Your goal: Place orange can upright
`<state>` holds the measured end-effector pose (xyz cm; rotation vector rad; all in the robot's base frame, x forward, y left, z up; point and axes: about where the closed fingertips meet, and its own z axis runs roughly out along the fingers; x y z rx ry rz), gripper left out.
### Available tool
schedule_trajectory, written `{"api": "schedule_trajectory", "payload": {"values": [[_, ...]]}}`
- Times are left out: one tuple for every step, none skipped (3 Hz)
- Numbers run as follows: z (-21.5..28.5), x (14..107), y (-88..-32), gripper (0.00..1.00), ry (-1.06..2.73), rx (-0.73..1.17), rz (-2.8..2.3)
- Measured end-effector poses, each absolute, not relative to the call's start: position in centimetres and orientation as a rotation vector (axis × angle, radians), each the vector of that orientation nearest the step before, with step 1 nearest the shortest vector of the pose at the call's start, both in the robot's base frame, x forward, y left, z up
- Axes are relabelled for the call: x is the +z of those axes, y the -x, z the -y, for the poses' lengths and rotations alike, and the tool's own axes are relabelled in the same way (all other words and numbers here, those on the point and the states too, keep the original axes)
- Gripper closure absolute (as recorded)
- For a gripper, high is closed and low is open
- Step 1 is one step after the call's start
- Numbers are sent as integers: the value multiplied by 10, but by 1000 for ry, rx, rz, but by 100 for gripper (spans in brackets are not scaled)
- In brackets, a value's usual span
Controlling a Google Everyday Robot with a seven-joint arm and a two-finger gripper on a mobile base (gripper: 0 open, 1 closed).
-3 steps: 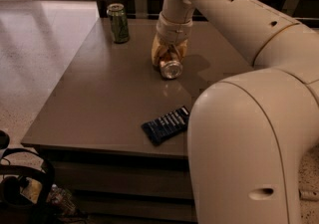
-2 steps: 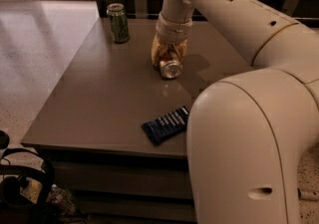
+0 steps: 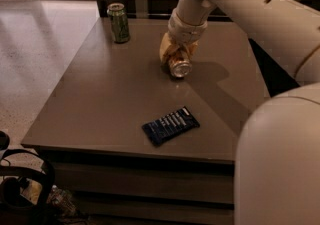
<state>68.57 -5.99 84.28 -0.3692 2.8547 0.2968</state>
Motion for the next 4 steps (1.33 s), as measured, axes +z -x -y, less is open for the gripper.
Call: {"api": "schedule_trajectory", "payload": {"values": [[97,874,-663,100,451,364,-2650],[124,901,-654,100,485,405,-2460],[142,933,-654,100,505,427,-2237],[147,966,-663,100,530,431,-2031]]}}
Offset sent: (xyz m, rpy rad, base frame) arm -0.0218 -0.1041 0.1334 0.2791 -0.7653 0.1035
